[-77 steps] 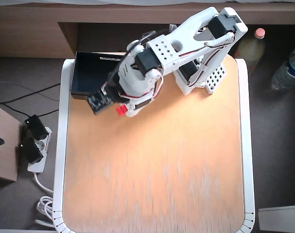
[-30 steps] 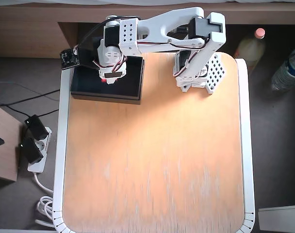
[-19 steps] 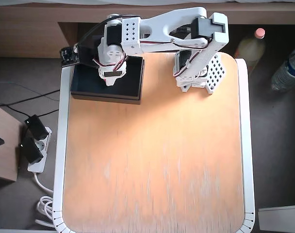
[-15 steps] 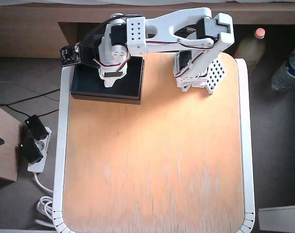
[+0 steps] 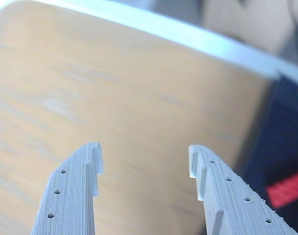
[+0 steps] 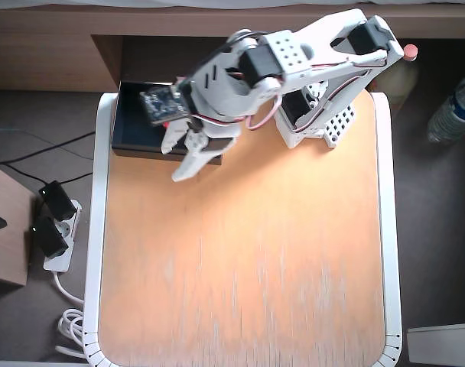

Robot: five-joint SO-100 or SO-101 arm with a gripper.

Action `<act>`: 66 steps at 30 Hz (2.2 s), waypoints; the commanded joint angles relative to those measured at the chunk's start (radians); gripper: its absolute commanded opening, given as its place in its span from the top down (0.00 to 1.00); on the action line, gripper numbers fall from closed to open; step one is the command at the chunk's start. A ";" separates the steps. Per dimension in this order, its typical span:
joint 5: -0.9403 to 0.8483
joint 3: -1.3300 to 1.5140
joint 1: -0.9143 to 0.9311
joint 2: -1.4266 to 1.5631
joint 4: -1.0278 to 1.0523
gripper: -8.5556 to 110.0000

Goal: Grasp a lego block and put it in the bin.

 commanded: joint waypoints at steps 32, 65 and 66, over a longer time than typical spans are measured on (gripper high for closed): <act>0.048 0.506 -0.890 0.589 0.043 0.93; -0.012 1.296 -0.927 0.864 0.003 0.93; -0.023 1.296 -0.927 0.864 0.028 0.93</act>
